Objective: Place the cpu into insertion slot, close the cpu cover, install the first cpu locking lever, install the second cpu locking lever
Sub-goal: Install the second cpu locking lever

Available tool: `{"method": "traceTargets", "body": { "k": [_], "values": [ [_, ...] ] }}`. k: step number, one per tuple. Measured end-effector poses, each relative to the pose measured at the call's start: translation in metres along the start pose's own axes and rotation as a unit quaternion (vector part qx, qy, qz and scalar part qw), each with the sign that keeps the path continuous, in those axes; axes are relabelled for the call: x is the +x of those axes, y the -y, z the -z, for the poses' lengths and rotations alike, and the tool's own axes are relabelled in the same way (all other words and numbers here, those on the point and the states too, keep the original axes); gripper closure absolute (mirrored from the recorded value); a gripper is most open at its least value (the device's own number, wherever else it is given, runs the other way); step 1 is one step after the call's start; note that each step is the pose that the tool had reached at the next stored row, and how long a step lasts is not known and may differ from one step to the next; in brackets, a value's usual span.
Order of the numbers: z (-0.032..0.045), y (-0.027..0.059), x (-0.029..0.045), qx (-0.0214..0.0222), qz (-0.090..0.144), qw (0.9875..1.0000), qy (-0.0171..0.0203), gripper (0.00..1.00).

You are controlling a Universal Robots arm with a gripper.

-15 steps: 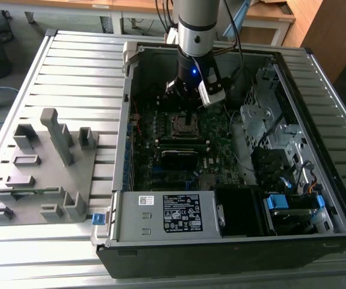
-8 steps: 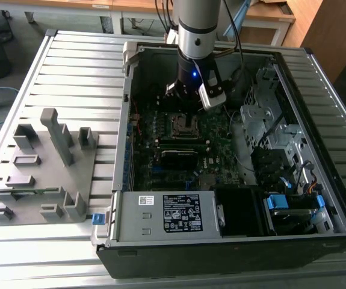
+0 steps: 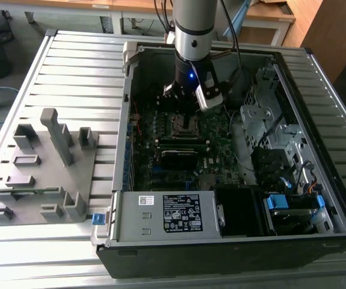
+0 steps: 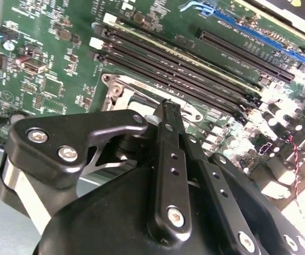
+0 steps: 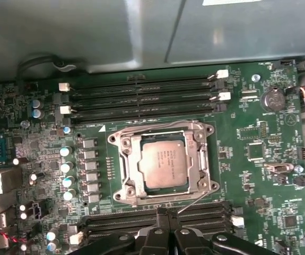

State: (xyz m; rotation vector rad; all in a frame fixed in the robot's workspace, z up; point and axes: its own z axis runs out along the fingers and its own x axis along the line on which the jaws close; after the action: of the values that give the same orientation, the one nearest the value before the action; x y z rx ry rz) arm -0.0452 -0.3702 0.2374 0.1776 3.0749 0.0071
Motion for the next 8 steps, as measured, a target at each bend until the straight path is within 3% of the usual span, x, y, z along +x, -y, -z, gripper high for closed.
{"method": "traceTargets", "body": {
  "k": [8],
  "values": [
    [-0.0052, 0.0013, 0.0103, -0.0001, 0.000, 1.0000, 0.0000, 0.90]
  ]
}}
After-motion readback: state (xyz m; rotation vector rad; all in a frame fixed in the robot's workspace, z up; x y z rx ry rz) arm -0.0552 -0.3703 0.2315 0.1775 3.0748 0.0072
